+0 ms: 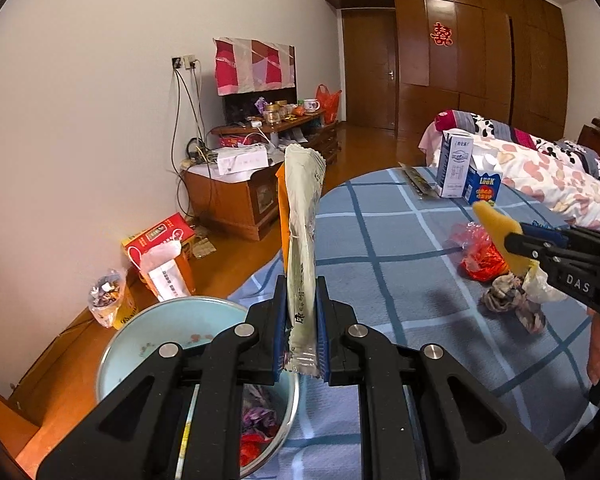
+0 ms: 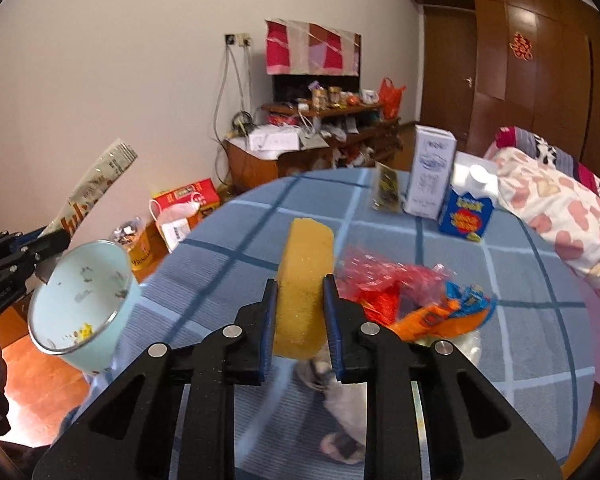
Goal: Organize soft objects
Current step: 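Carry the snack wrapper and yellow sponge over the light-blue bin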
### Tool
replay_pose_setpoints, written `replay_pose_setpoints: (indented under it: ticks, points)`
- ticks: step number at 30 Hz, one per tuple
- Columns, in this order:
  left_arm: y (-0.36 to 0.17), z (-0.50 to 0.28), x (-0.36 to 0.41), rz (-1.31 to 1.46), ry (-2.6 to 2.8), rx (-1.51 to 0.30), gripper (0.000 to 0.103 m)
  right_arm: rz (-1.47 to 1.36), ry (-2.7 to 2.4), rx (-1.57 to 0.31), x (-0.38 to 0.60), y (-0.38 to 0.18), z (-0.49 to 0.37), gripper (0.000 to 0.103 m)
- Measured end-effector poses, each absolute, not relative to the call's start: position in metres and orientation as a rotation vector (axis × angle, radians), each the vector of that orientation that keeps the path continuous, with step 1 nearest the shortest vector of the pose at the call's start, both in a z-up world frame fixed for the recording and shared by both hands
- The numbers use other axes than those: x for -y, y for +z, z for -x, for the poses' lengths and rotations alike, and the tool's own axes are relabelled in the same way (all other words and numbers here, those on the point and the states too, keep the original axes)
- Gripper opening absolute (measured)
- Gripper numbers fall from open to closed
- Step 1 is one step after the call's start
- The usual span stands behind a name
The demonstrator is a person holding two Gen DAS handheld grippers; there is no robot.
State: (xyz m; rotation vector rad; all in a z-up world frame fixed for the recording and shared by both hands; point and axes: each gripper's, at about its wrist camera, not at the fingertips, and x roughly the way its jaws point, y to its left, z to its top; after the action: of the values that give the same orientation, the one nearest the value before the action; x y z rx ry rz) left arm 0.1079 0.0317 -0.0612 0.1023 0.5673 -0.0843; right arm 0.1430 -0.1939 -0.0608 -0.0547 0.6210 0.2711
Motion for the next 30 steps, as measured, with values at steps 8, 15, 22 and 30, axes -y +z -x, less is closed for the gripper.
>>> replay_pose_setpoints:
  ticks: [8,15,22,30]
  points:
    - [-0.071,-0.100,-0.053,-0.107,-0.043,-0.585,0.013,0.083,0.341,-0.596,0.157,-0.058,-0.143,0.023]
    - [-0.077,-0.096,-0.071,-0.111,-0.002,-0.590,0.013,0.110,0.384,-0.581,0.129,-0.056,-0.147,0.024]
    - [-0.080,-0.093,-0.088,-0.105,0.025,-0.599,0.013,0.128,0.423,-0.571,0.106,-0.055,-0.149,0.024]
    - [-0.082,-0.090,-0.102,-0.095,0.056,-0.606,0.013,0.150,0.459,-0.568,0.086,-0.055,-0.152,0.024]
